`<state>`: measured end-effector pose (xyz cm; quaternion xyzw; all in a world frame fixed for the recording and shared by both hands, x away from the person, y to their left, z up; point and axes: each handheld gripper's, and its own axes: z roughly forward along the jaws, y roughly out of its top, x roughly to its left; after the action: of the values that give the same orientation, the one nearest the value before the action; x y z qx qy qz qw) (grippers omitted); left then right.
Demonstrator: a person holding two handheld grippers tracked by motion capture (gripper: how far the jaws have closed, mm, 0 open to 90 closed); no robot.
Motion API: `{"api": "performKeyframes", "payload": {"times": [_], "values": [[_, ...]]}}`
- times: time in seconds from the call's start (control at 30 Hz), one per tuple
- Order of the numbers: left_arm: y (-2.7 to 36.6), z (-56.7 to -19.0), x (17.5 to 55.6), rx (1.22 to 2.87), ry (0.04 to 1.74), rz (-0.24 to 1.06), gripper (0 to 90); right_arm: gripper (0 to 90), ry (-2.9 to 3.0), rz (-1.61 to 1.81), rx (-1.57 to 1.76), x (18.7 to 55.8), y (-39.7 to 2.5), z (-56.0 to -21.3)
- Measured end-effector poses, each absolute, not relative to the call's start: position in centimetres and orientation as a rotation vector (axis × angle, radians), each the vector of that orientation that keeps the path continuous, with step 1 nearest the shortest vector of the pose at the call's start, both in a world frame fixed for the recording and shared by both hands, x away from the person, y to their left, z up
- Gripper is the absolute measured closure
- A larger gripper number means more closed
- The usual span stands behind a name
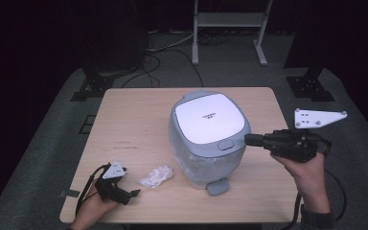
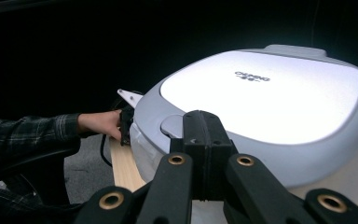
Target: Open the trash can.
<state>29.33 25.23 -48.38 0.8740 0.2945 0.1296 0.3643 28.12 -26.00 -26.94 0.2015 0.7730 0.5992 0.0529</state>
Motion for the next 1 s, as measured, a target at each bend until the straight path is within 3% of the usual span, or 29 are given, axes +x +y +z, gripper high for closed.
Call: {"api": "performKeyframes", "payload": {"times": [1.0], "values": [[25.3,-48.4,29.3,2.251,0.757,0.334,0.0,90.0,2.447,1.767,0.555,29.5,-22.1,-27.5]]}}
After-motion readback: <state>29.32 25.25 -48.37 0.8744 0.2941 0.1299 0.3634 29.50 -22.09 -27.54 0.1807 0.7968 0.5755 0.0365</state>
